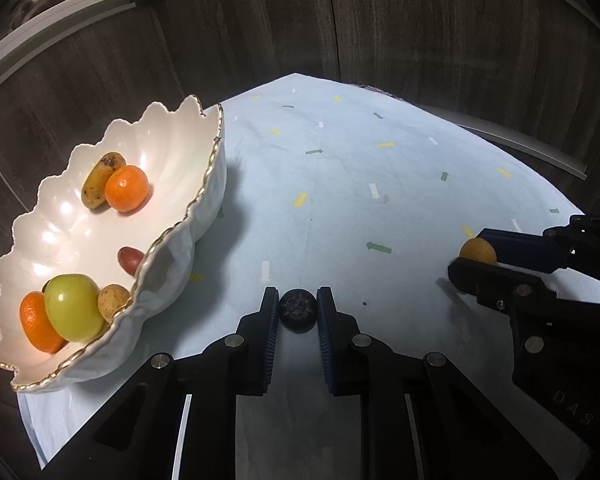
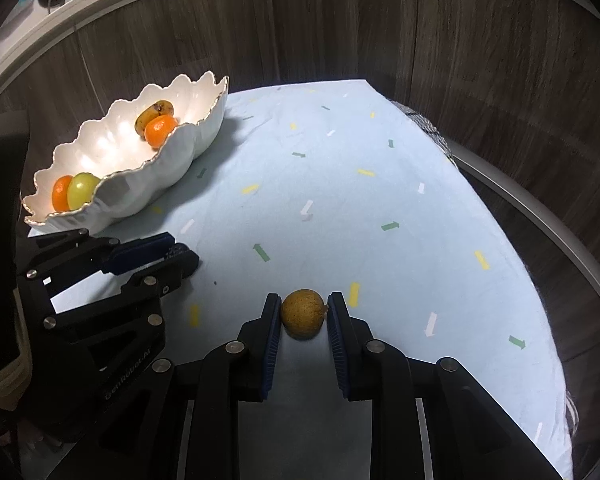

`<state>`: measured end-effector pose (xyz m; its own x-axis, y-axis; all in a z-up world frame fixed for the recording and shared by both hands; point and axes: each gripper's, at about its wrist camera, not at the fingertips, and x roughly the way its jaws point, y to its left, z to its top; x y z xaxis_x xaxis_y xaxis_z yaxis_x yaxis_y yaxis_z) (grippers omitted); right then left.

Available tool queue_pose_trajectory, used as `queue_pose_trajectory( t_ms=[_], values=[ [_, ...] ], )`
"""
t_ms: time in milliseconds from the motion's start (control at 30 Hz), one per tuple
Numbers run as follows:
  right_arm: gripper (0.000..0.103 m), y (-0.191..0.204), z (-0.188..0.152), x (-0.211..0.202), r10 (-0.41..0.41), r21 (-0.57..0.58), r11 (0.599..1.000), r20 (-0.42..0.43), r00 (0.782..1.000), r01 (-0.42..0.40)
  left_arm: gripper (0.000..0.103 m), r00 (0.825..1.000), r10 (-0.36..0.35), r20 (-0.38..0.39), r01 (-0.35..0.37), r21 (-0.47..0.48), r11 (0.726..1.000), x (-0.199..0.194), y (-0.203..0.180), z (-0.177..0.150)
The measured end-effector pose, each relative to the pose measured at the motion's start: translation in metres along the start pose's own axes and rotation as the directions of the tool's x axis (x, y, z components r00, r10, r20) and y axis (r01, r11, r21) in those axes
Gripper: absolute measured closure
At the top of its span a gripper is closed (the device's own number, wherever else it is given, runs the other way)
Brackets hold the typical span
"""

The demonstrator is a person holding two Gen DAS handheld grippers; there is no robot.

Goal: Organize fruits
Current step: 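Lift the blueberry and small brown fruit and carry them over the bowl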

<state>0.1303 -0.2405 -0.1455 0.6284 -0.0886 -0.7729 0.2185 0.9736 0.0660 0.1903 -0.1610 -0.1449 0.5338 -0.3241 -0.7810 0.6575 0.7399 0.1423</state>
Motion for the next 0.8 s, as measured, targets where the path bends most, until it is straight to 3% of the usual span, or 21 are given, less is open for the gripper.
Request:
queue_pose_trajectory(
  t_ms=[800],
  values=[
    [0.078,0.025,0.031,-0.060,0.048,-0.055,0.998,0.131,0.990,-0.041,0.083,0.993,0.092,0.073,-0.085,-0.100,0.991,-0.081,0.024,0.008]
  ],
)
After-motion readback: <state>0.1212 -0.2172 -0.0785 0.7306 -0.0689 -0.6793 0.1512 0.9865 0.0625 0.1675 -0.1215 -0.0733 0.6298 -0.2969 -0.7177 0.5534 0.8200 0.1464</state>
